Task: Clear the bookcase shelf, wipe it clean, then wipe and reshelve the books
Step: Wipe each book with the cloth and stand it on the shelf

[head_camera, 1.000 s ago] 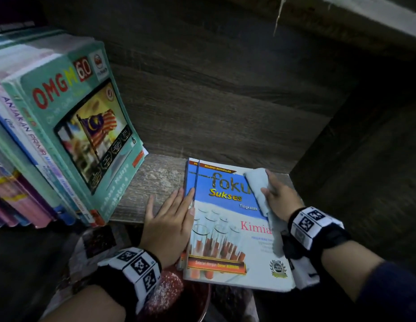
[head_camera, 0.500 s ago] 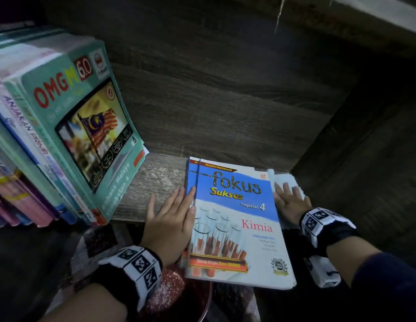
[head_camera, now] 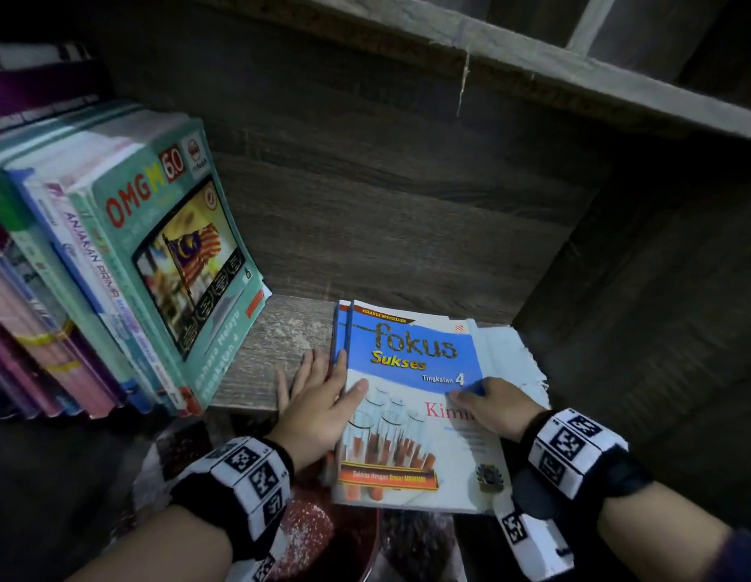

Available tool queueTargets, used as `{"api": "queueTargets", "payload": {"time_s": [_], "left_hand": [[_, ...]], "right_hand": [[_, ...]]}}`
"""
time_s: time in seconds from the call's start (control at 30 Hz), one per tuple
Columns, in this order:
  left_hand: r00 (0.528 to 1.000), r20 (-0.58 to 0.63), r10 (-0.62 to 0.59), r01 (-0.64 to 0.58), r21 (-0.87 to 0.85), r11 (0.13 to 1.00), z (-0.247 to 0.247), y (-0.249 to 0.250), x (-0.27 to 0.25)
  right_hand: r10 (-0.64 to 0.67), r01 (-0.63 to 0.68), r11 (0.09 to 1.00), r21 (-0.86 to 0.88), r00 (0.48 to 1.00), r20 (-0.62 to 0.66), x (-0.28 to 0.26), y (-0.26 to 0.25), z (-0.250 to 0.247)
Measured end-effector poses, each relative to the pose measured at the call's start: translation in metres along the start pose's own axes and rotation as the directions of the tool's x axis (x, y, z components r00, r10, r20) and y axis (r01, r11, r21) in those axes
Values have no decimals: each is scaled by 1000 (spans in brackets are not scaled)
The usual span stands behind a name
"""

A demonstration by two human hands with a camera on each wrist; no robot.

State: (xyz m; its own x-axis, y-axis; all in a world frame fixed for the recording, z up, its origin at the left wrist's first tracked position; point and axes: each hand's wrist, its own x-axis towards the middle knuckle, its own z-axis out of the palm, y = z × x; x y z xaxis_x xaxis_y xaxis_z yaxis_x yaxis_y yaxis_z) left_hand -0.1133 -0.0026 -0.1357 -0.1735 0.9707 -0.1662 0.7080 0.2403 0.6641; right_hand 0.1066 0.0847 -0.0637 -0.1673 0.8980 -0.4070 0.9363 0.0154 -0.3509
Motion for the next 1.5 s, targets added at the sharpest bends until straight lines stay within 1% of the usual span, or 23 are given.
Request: {"api": "queueTargets", "payload": {"time_s": [0.07,0.13,0.17,0.27,0.3,0.37,0.4,0.43,0.53,0.6,0.67,0.7,0.77,0.83,0.93,1.0,1.03,1.1,1.17,1.23,1.3,1.4,1.5], "left_hand": [[996,-54,77,-87,-215,973,0,0,-2],[984,-127,125,-171,-475,863,2,6,-6],[981,-162,106,-179,-553,814,3,9,-8],[977,-211,-22,-123,-649,751,-3,12,-12],[972,-233,-20,-145,-668,730,-9,11,-13],[947,-320,32,-254,-682,686,-24,10,-14],[921,-384,63,-321,-657,682,-32,11,-17],[882,-459,105,-394,-598,698,-41,13,-22],[729,-649,218,-550,-366,750,-67,19,-42],[623,-739,256,-588,-226,777,-82,19,-55],[538,-790,294,-574,-87,814,-96,15,-63],[505,-806,309,-555,-28,832,-103,10,-65],[440,-828,347,-447,133,884,-113,-4,-68],[405,-820,405,-290,305,907,-116,-19,-71],[380,-829,411,-21,436,899,-116,-37,-73],[361,-815,453,134,526,840,-118,-54,-72],[373,-796,477,195,570,798,-118,-64,-70],[439,-758,482,273,624,733,-117,-81,-68],[478,-746,463,294,633,717,-117,-88,-66],[487,-731,478,265,645,717,-117,-90,-65],[485,-721,495,226,650,725,-117,-92,-65],[472,-723,505,230,654,721,-114,-97,-60],[450,-730,514,246,655,715,-113,-98,-56]], "right_hand": [[-47,57,989,139,996,-75,5,-3,-1],[-118,150,943,298,985,-123,8,-9,-2],[-143,183,917,355,980,-136,10,-11,-2],[-184,240,833,499,970,-160,10,-21,0],[-202,263,785,562,965,-169,8,-24,1],[-229,293,676,676,956,-184,7,-35,-3],[-238,308,634,709,950,-200,9,-41,-6],[-258,333,600,727,941,-218,12,-50,-10],[-335,419,525,741,902,-272,23,-89,-21],[-385,470,452,759,870,-309,33,-123,-25],[-391,478,371,796,858,-333,44,-161,-24],[-394,468,336,817,858,-330,50,-179,-21],[-421,445,262,856,851,-313,61,-211,-11],[-426,422,219,880,853,-303,70,-237,3],[-429,451,240,860,844,-323,80,-264,24],[-483,515,295,805,807,-340,81,-274,40],[-521,524,334,784,796,-310,80,-277,49],[-607,521,424,741,770,-195,74,-277,66],[-661,572,503,648,738,-138,70,-275,79],[-640,588,551,592,753,-152,70,-269,87],[-602,513,580,633,793,-91,65,-263,95],[-611,442,596,670,791,21,63,-260,107],[-585,415,638,648,809,58,71,-268,110]]}}
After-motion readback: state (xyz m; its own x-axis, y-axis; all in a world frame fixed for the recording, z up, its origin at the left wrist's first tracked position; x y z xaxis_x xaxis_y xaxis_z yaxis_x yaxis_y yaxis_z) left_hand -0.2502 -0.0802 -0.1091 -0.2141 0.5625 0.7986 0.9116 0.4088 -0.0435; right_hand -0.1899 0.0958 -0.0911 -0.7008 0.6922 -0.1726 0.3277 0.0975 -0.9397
